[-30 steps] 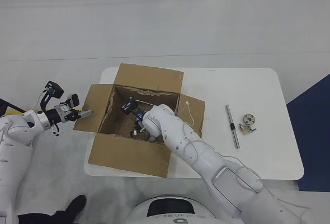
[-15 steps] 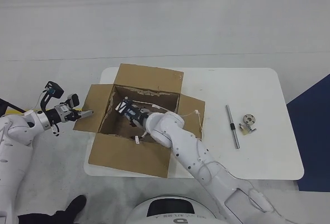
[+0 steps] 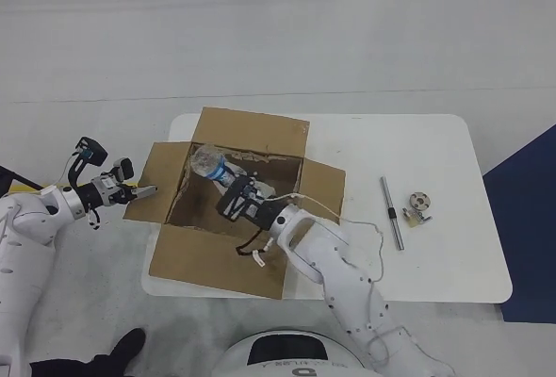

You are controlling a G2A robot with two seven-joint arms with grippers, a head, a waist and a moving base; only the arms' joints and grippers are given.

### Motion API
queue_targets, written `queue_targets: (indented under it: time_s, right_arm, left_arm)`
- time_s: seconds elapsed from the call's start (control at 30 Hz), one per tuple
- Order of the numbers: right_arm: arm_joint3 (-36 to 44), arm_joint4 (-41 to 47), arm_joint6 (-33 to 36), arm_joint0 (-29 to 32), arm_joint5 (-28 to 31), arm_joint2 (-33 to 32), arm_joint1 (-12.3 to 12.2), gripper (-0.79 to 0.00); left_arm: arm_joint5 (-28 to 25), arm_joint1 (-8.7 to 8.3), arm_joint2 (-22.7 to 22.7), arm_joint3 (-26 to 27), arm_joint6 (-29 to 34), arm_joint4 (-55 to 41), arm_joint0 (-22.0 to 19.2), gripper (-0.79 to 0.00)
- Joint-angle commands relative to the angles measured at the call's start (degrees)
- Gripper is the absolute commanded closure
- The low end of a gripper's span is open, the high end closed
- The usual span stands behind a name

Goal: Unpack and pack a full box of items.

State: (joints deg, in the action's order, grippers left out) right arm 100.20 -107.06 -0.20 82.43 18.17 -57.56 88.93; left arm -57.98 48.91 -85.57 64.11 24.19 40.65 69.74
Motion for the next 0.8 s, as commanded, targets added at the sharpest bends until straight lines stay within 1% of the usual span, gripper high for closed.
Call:
queue_targets:
  time_s: [0.0, 0.07, 0.13, 0.4, 0.47, 0.53, 0.6, 0.77]
  right_arm:
    - [2.8, -2.3, -5.8, 3.2, -1.1, -1.3, -0.8, 0.0]
    - [4.6, -3.6, -9.4, 5.5, -2.3, -2.7, -1.4, 0.0]
    - [6.0, -3.0, -11.9, 7.3, -3.2, -3.9, -1.8, 0.0]
    - [5.8, -2.6, -12.0, 7.6, -2.9, -3.9, -1.9, 0.0]
    - [4.8, -1.3, -11.7, 7.0, -3.4, -4.1, -1.9, 0.0]
    - [5.0, 2.1, -14.2, 7.9, -4.3, -5.4, -2.0, 0.0]
    - [6.3, 4.0, -17.5, 10.2, -5.5, -8.6, -2.6, 0.0]
    - [11.0, 8.0, -24.5, 18.8, -10.3, -16.2, -3.7, 0.0]
  left_arm:
    - [0.0, 0.0, 0.0, 0.0, 0.0, 0.0, 0.0, -0.785]
    - [0.0, 0.0, 0.0, 0.0, 0.0, 0.0, 0.0, -0.785]
    - [0.0, 0.0, 0.0, 0.0, 0.0, 0.0, 0.0, -0.785]
    - [0.0, 0.0, 0.0, 0.0, 0.0, 0.0, 0.0, -0.785]
    - [0.0, 0.0, 0.0, 0.0, 0.0, 0.0, 0.0, -0.785]
    - [0.0, 0.0, 0.0, 0.0, 0.0, 0.0, 0.0, -0.785]
    - [0.0, 0.0, 0.0, 0.0, 0.0, 0.0, 0.0, -0.785]
    - [0.0, 0.0, 0.0, 0.0, 0.0, 0.0, 0.0, -0.785]
